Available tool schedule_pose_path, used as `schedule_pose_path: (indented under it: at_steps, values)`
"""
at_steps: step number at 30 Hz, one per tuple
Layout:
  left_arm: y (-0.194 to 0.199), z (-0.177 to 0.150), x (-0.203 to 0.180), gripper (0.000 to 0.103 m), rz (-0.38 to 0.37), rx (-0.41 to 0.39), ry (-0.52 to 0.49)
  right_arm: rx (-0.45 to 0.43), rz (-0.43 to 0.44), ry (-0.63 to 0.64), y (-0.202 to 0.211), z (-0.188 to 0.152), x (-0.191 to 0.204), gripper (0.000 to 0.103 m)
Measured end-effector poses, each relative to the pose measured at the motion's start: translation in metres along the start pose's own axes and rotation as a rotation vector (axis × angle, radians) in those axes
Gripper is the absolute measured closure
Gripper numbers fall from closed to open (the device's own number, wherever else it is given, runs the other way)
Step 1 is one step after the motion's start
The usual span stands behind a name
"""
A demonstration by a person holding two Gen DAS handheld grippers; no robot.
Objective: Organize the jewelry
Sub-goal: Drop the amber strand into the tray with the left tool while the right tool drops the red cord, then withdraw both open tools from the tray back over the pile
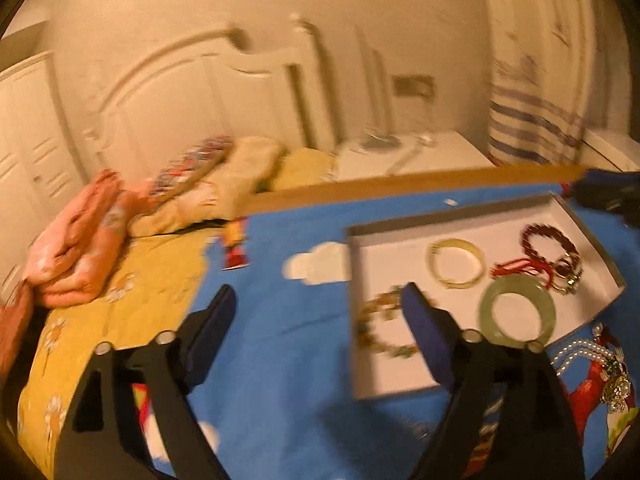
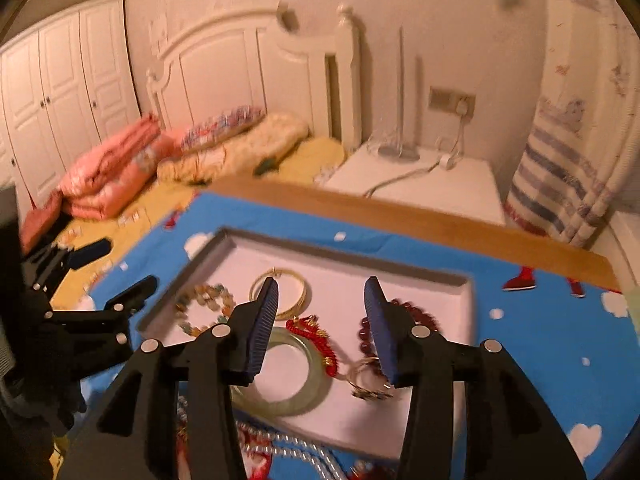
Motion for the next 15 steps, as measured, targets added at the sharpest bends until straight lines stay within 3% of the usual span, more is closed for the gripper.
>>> schedule_pose_path:
  at_steps: [1, 5, 11, 15]
  values:
    - [0.008, -0.005, 0.007, 0.007, 0.010, -0.017, 0.015, -0.028, -0.005, 0.004, 0.016, -0.004, -0.003, 0.055]
    - [0.036, -0.039, 0.033, 0.003, 0.024, -0.029, 0.069, -0.088, -0.035, 0.016, 0.057, -0.034, -0.015, 0.048]
    - [0.041, -0.102, 0.034, 0.003, -0.057, 0.093, 0.078, -0.043, -0.045, -0.078, 0.074, -0.104, -0.044, 0.047]
    - [0.041, -0.132, 0.024, 0.003, -0.097, 0.131, 0.050, 0.016, -0.041, -0.130, 0.067, -0.144, -0.054, 0.046]
Point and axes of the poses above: each gripper's, at about its wrist camera, not at the fingertips, and y roughly against the way its jaws point, x to its left, z to its top, the point moved 6 cm from there along -y, roughly the way its jaws point, and after that the axes turned 12 degrees about x, right-handed, at the moved point
